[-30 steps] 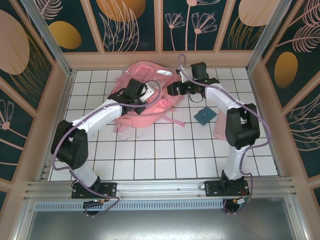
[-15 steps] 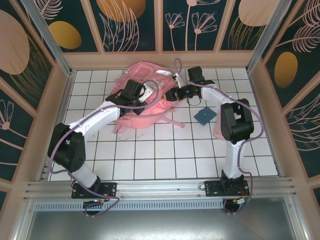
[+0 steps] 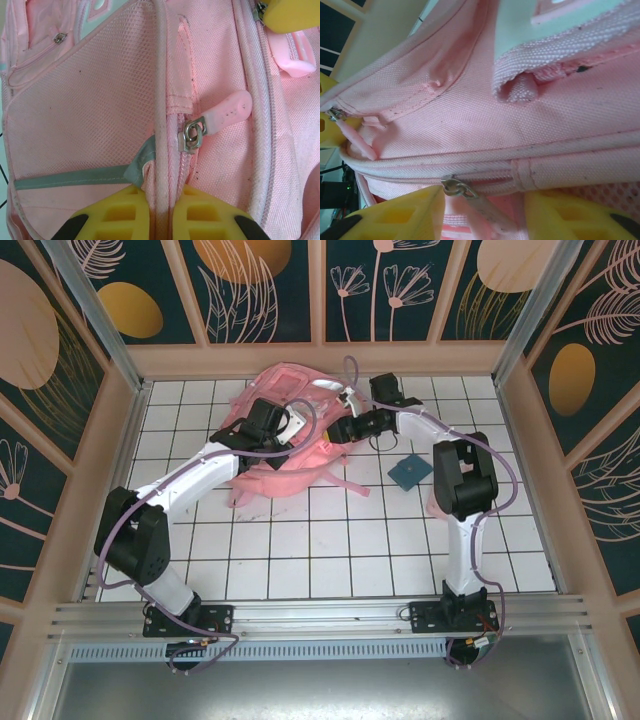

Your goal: Pack the student bag

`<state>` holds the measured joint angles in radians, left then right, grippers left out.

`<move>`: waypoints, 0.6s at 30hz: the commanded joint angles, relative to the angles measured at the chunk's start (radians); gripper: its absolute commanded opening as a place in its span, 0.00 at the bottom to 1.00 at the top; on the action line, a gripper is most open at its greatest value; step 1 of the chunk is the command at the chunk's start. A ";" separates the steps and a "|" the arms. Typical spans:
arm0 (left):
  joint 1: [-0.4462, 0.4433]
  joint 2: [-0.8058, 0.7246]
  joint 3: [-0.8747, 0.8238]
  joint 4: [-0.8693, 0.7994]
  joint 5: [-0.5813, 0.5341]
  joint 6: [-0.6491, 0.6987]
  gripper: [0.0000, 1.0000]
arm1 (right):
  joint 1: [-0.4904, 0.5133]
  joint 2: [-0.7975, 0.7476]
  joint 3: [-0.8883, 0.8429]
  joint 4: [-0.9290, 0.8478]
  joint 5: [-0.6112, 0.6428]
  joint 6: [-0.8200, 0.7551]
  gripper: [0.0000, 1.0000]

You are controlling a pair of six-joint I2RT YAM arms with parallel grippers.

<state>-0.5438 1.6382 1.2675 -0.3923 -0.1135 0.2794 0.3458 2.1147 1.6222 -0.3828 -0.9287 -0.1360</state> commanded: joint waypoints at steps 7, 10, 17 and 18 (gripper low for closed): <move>-0.001 -0.078 0.015 0.161 0.012 -0.047 0.00 | 0.018 -0.038 0.007 -0.071 -0.145 -0.081 0.19; 0.001 -0.077 0.013 0.168 0.012 -0.055 0.00 | 0.022 -0.064 -0.009 -0.068 -0.135 -0.071 0.11; -0.001 -0.068 0.017 0.179 0.002 -0.085 0.00 | 0.046 -0.134 -0.065 -0.028 0.037 0.004 0.02; -0.001 -0.063 0.020 0.178 0.000 -0.094 0.00 | 0.052 -0.145 -0.069 -0.030 0.064 0.009 0.01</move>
<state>-0.5423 1.6314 1.2552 -0.3847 -0.1127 0.2413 0.3649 2.0499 1.5749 -0.4072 -0.9070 -0.1513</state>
